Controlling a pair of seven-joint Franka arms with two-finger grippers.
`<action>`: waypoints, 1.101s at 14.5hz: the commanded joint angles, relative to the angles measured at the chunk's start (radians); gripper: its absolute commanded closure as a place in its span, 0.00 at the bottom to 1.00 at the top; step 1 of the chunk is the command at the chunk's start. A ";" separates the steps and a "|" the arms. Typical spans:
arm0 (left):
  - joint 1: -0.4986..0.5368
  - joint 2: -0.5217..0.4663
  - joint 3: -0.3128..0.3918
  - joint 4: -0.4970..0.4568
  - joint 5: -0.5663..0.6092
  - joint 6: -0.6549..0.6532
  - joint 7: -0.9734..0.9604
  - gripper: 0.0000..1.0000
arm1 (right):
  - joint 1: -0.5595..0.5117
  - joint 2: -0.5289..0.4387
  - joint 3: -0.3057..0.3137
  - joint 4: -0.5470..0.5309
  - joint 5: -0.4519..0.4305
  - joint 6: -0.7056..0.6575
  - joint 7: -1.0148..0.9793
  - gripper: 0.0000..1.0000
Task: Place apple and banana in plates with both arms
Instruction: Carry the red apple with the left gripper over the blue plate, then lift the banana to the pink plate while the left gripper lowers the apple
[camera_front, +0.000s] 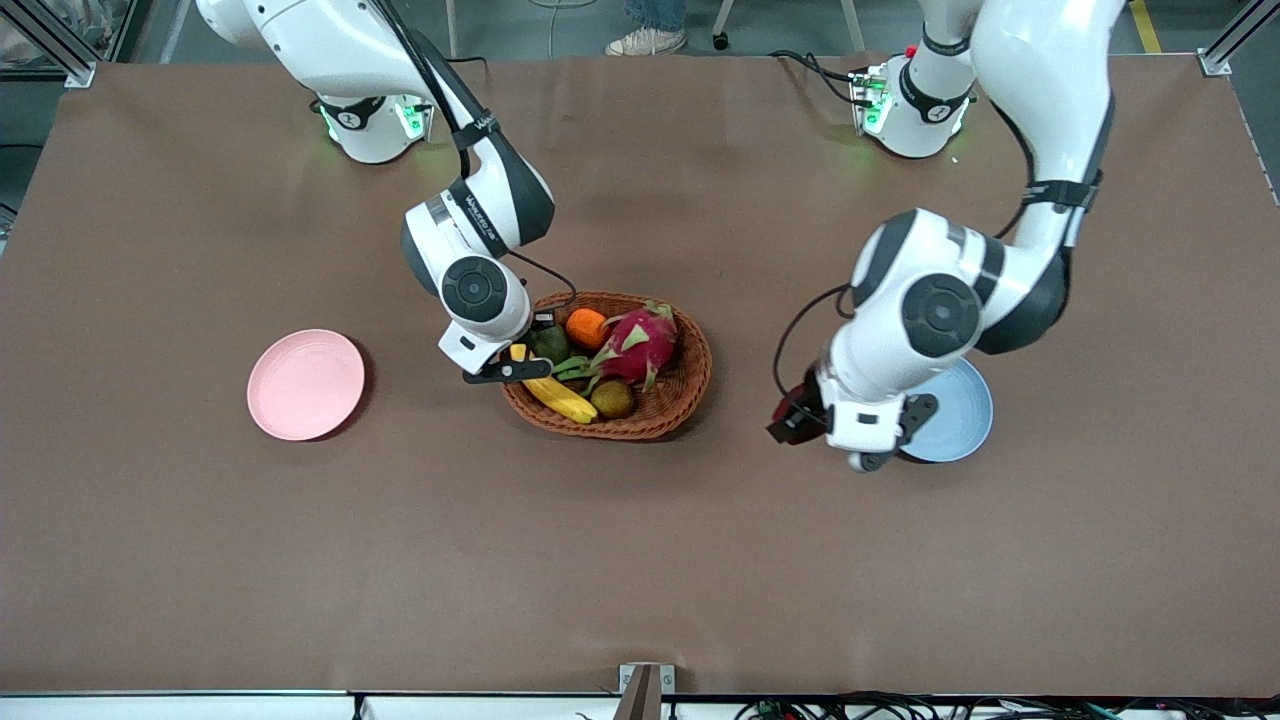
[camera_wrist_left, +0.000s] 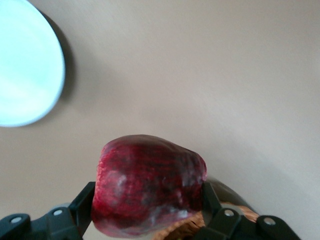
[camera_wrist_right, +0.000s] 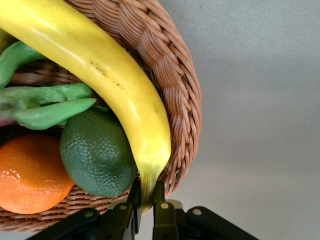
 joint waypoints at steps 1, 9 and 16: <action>0.082 -0.036 -0.007 -0.025 0.013 -0.054 0.136 0.64 | 0.007 -0.004 -0.007 0.002 0.008 -0.002 0.013 0.94; 0.314 0.012 -0.008 -0.126 0.109 -0.077 0.434 0.65 | -0.011 -0.066 -0.016 0.166 0.011 -0.212 0.016 1.00; 0.400 0.092 -0.037 -0.241 0.102 0.074 0.525 0.63 | -0.316 -0.083 -0.017 0.280 0.056 -0.387 0.125 1.00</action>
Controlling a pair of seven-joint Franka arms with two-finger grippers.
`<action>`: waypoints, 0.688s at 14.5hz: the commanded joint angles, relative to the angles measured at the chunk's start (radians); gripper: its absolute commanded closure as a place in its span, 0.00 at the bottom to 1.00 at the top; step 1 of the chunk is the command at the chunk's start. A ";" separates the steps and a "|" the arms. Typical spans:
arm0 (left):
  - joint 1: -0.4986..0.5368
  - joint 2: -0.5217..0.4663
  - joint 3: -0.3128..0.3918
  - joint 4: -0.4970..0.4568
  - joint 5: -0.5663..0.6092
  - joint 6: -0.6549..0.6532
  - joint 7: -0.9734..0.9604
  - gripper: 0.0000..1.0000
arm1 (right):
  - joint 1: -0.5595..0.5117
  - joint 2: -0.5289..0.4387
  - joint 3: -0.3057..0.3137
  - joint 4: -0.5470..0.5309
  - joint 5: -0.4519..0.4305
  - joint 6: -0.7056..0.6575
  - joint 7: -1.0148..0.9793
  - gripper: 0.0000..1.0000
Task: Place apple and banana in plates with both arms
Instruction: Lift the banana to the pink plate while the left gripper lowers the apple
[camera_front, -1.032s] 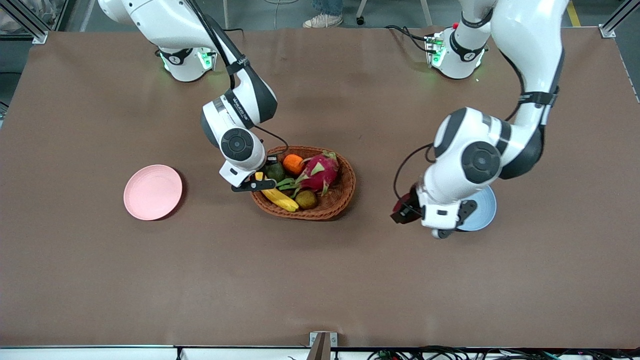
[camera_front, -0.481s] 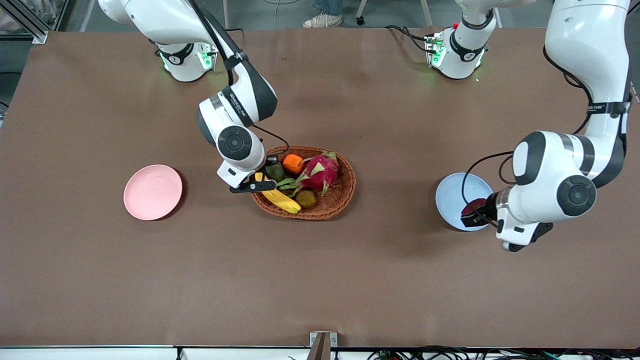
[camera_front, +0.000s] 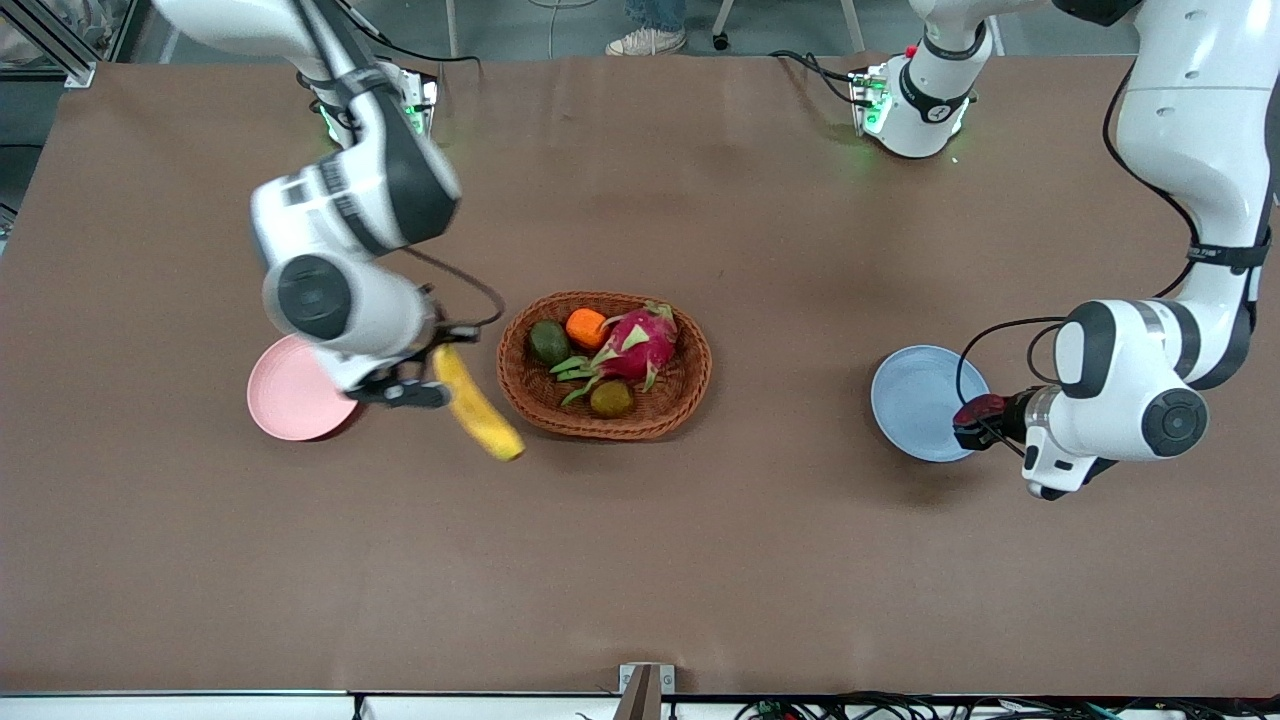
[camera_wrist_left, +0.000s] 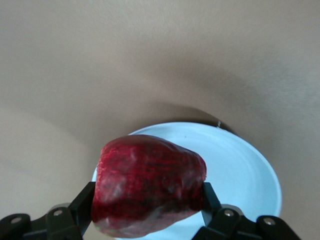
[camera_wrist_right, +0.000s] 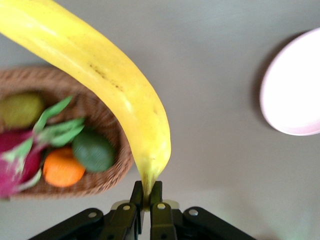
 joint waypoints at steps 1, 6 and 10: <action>-0.004 -0.024 -0.037 -0.068 0.004 0.050 -0.001 0.63 | -0.149 -0.005 0.017 -0.027 0.022 -0.014 0.054 1.00; -0.004 -0.063 -0.065 -0.107 0.001 0.041 -0.013 0.62 | -0.365 -0.037 0.020 -0.126 0.021 -0.059 -0.047 1.00; -0.004 -0.052 -0.065 -0.108 0.003 0.041 -0.012 0.41 | -0.407 -0.125 0.018 -0.292 0.021 0.006 -0.096 1.00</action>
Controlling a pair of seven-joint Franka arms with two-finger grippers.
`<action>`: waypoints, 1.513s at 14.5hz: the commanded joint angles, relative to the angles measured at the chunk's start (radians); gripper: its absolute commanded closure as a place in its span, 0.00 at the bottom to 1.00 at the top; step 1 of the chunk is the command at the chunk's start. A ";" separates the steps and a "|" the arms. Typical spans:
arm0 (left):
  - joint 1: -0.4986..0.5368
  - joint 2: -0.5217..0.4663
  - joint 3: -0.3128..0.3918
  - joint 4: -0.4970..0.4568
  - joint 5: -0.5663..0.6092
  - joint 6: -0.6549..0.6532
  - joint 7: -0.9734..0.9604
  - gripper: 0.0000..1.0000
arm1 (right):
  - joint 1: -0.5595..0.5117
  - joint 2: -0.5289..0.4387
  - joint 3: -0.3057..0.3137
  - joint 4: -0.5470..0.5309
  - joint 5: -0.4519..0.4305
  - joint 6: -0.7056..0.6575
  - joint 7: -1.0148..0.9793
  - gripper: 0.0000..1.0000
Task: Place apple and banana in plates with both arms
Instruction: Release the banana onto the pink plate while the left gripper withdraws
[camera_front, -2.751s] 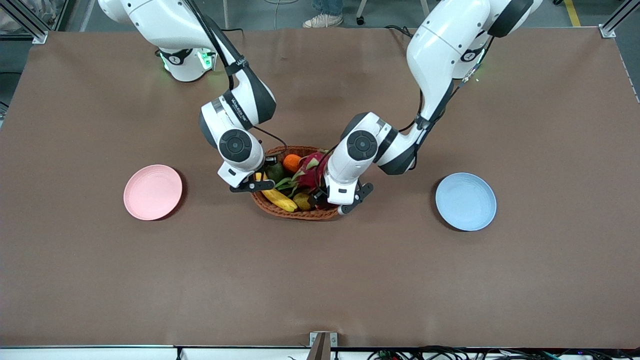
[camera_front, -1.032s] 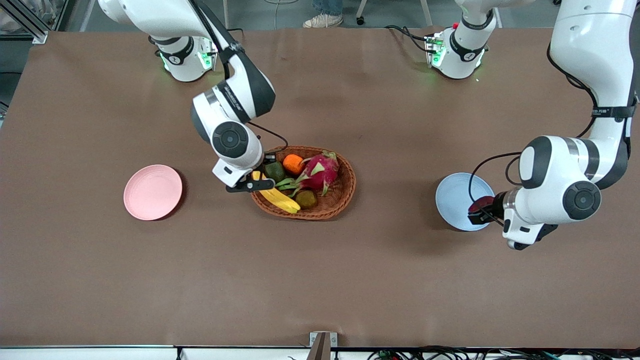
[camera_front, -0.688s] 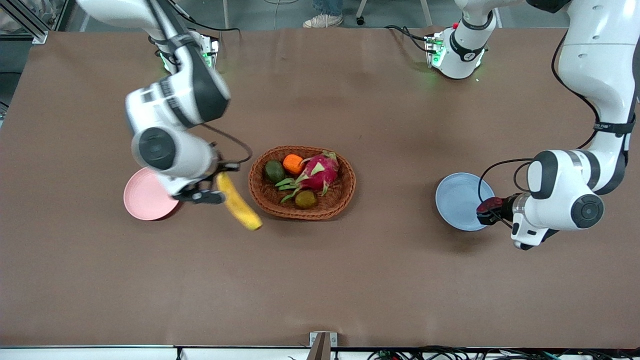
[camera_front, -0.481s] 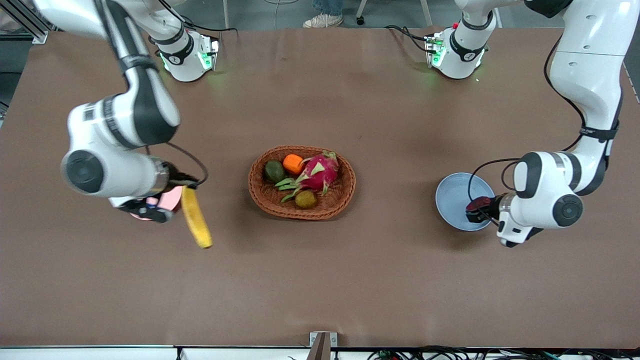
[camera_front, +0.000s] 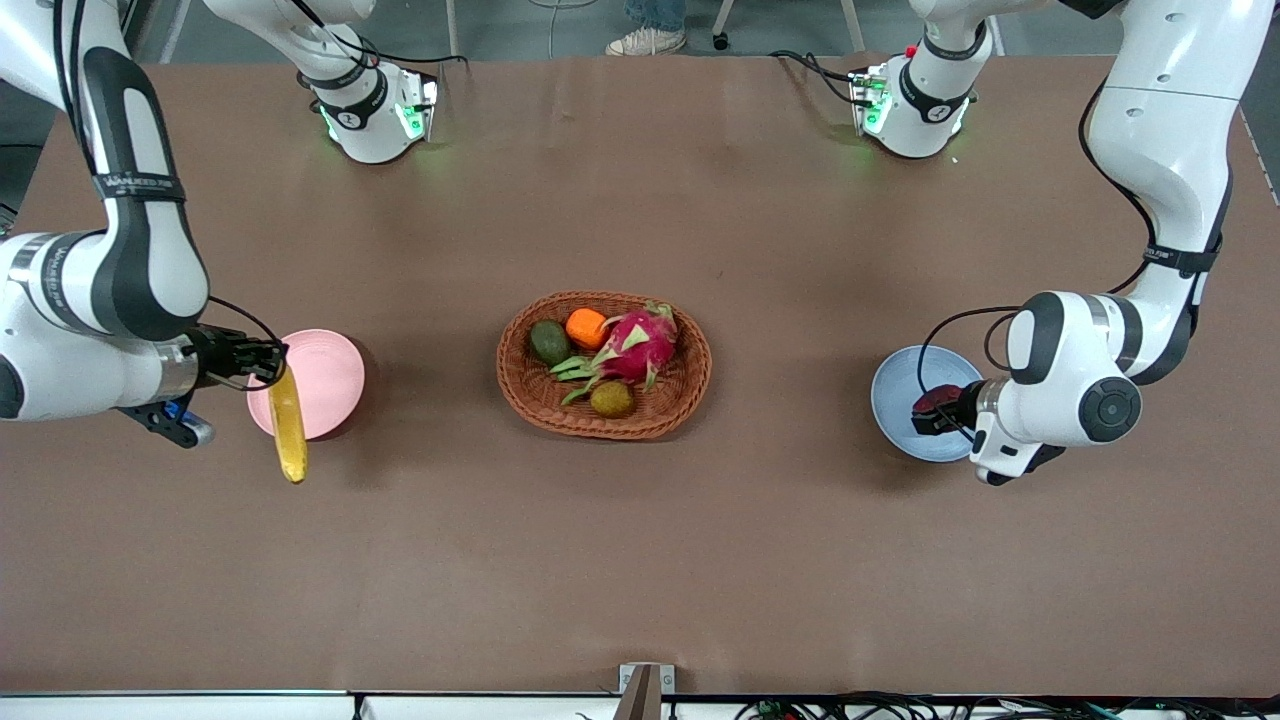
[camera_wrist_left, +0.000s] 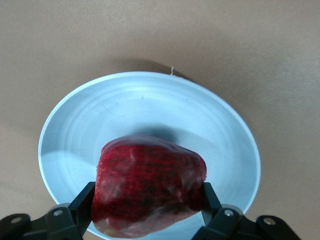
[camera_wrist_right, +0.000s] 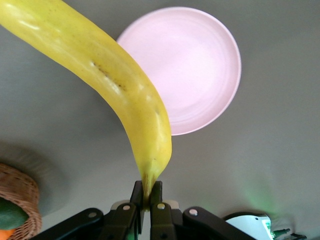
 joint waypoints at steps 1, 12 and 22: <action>0.002 -0.021 0.000 -0.026 0.003 0.004 -0.003 0.20 | -0.010 -0.124 0.020 -0.166 0.015 0.074 -0.008 1.00; 0.001 -0.200 0.000 0.199 0.022 -0.170 0.083 0.00 | -0.125 -0.120 0.020 -0.332 0.013 0.220 -0.224 0.97; 0.008 -0.422 0.010 0.379 0.022 -0.494 0.374 0.00 | -0.106 -0.158 0.028 -0.217 0.001 0.193 -0.224 0.00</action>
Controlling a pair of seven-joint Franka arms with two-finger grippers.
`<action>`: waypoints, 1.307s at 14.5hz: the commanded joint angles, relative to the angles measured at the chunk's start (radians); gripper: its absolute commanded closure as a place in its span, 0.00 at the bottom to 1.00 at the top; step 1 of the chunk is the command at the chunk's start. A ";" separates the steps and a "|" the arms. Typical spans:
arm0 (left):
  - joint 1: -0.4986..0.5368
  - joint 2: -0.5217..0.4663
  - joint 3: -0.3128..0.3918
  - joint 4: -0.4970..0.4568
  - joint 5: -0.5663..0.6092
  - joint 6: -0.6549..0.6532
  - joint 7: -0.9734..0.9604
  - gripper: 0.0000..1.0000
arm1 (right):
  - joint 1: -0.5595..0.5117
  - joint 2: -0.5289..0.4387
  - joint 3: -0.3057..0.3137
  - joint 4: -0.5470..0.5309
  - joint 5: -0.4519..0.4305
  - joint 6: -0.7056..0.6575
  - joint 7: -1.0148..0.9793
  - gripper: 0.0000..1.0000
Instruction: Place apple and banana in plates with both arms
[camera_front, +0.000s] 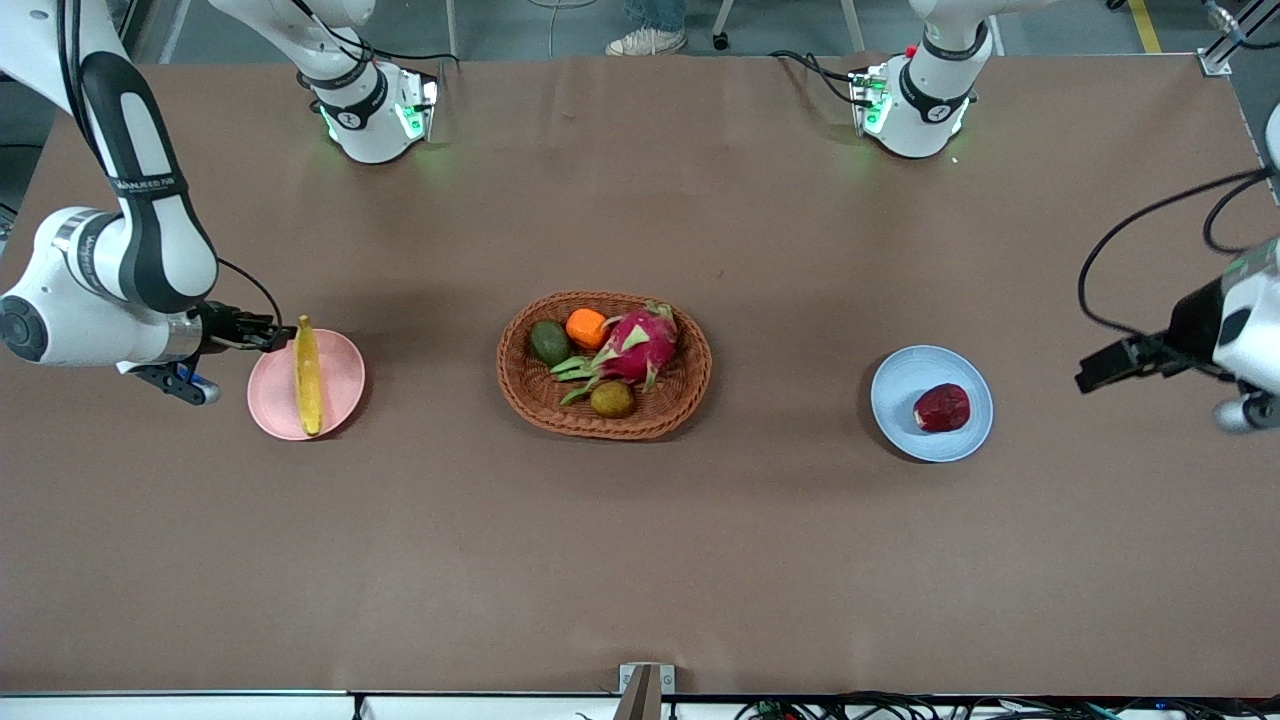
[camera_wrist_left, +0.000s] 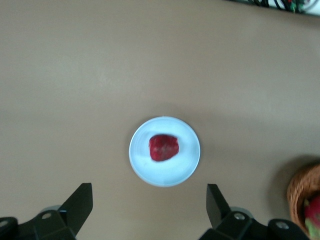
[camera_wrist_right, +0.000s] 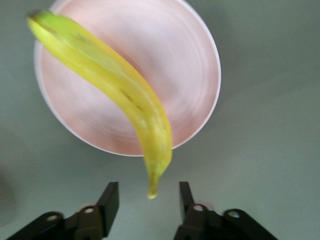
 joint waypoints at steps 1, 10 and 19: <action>0.007 -0.057 -0.002 -0.015 0.017 -0.073 0.086 0.00 | 0.009 -0.049 0.009 0.162 -0.019 -0.144 -0.006 0.00; -0.027 -0.244 0.001 -0.168 -0.027 -0.153 0.079 0.00 | 0.051 -0.050 0.009 0.624 -0.109 -0.326 -0.147 0.00; -0.070 -0.280 0.019 -0.216 -0.081 -0.159 0.070 0.00 | 0.074 -0.199 0.011 0.577 -0.182 -0.306 -0.200 0.00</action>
